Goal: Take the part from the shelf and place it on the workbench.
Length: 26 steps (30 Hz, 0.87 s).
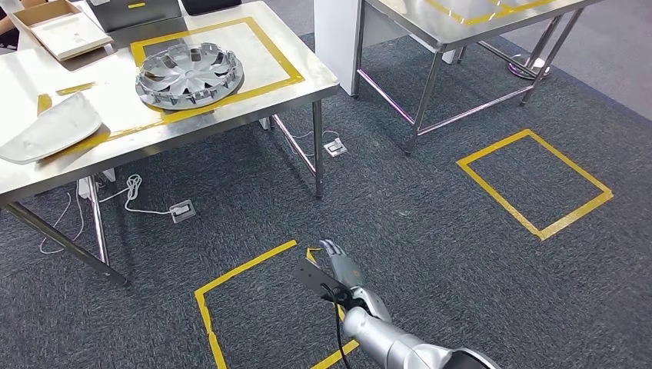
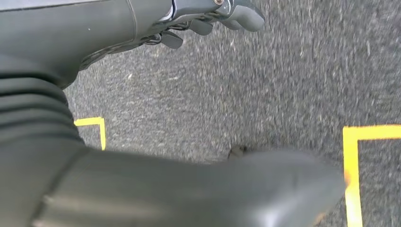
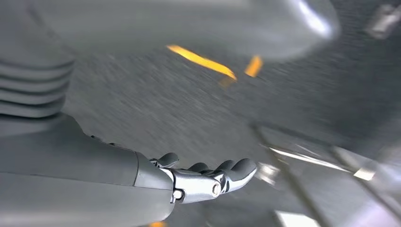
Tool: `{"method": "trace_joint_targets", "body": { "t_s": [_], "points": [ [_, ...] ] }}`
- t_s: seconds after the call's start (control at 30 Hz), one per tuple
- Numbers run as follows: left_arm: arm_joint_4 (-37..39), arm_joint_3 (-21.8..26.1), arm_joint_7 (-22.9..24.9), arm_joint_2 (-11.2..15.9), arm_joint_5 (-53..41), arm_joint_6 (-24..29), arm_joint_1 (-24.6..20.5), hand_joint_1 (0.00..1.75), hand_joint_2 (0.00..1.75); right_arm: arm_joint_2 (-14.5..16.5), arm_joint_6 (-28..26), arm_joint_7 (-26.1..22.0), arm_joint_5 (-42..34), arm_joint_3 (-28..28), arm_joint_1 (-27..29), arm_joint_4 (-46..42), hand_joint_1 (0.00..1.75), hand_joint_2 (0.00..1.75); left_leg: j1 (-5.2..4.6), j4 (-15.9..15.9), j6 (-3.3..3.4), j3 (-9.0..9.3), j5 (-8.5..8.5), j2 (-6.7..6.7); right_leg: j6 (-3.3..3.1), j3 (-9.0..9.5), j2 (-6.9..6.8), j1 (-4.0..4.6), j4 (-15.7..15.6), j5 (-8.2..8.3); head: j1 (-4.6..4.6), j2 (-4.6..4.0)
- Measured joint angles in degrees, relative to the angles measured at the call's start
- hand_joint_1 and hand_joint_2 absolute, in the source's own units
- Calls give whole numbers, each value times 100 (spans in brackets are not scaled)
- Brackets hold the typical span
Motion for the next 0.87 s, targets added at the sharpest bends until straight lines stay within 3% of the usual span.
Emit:
{"method": "trace_joint_targets", "body": {
  "t_s": [0.3, 0.4, 0.43, 0.53, 0.87],
  "points": [
    [-148, -804, 148, 169, 931, -515, 229, 0, 0, -223, 285, 343, -1095, -374, 844, 56, 0, 0, 0, 0, 1, -1, -6, -1, 4, -1, -1, 0, 0, -5, 0, 0],
    [-197, -1072, 198, 226, 1235, -681, 305, 0, 131, -297, 376, 451, -1448, -491, 1121, 73, 0, 0, 0, 0, 5, -1, -10, 0, 4, -1, -1, 0, 0, -6, 0, 0],
    [-213, -1161, 213, 244, 1335, -735, 331, 0, 131, -322, 405, 487, -1563, -531, 1215, 81, 0, 0, 0, 0, 6, -1, -11, 0, 4, -1, -1, 0, 0, -7, 0, 0],
    [-262, -1432, 262, 302, 1637, -908, 407, 0, 0, -400, 496, 600, -1914, -661, 1492, 103, 0, 0, -1, 0, 8, -2, -14, -1, 7, 0, -2, -1, 0, -11, 0, 0],
    [-390, -2168, 407, 449, 2553, -1422, 605, 0, 0, -581, 775, 937, -2994, -1056, 2165, 157, 0, 0, -3, 0, 8, -2, -22, -3, 14, 4, -9, -4, 0, -20, -1, 0]
  ]
}}
